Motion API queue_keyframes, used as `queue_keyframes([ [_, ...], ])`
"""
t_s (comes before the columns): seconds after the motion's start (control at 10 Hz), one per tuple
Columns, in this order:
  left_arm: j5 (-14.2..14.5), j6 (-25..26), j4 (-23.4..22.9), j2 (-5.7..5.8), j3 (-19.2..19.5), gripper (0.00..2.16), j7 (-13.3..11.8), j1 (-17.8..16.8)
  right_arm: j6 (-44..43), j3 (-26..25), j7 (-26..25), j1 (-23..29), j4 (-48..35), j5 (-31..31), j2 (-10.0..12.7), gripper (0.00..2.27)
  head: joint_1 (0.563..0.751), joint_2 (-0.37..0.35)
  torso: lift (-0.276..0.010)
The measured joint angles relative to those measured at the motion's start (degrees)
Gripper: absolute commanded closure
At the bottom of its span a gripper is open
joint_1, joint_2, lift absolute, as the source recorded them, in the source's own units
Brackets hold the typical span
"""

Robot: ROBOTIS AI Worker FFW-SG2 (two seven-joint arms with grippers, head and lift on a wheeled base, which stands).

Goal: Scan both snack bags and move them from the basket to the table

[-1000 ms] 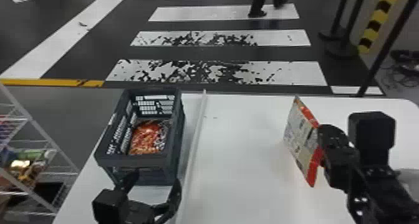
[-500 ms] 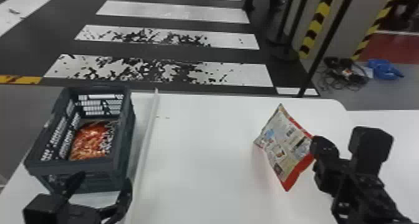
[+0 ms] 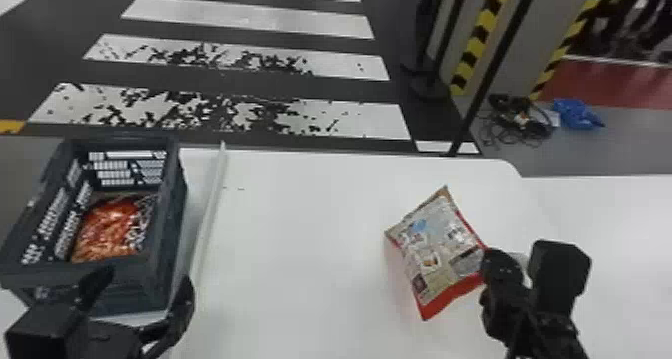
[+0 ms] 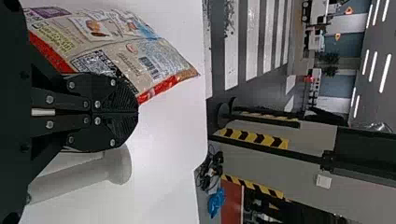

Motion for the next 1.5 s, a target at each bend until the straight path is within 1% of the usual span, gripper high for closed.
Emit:
queue_keyframes([
  [0.3,-0.61,0.00,0.06,-0.14,-1.61,0.05,0.11,-1.12,-4.34,2.24,-2.84,5.14,0.88,-0.99,0.00,2.25,0.695,-0.193,-0.098],
  [0.5,-1.12,0.00,0.06,-0.28,-2.30,0.05,0.27,-1.40,-2.78,4.80,-4.42,6.99,1.81,0.24,0.00,2.23,0.695,-0.187,-0.098],
  [0.6,-1.48,-0.06,0.06,-0.30,-2.66,0.05,0.37,-1.53,-1.65,5.91,-4.63,6.95,3.14,1.44,0.00,1.97,0.695,-0.181,-0.098],
  [0.8,-1.60,-0.31,0.04,-0.30,-2.98,0.05,0.37,-1.56,-1.22,6.44,-4.57,5.32,7.18,3.01,0.00,1.76,0.695,-0.184,-0.098],
  [0.9,-1.60,-0.35,0.05,-0.30,-3.03,0.05,0.37,-1.56,-1.63,6.46,-4.54,4.74,8.58,3.23,0.00,1.13,0.695,-0.185,-0.098],
  [1.0,-1.60,-0.44,0.30,-0.30,-3.05,0.05,0.37,-1.56,-1.97,6.38,-4.54,4.32,9.46,3.35,0.00,0.39,0.695,-0.185,-0.098],
  [1.1,-1.60,-0.58,0.53,-0.31,-3.08,0.05,0.37,-1.59,-2.22,6.21,-4.54,4.17,9.74,3.51,0.00,0.08,0.695,-0.187,-0.098],
  [1.3,-1.69,-0.91,0.67,-0.39,-3.34,0.05,0.48,-1.76,-2.37,5.95,-4.59,4.18,9.85,5.04,0.00,0.08,0.695,-0.201,-0.098],
  [1.5,-2.08,-1.05,0.65,-0.41,-3.81,0.05,0.84,-1.82,-4.31,5.50,-4.60,4.56,9.91,5.33,0.00,0.09,0.695,-0.212,-0.098],
])
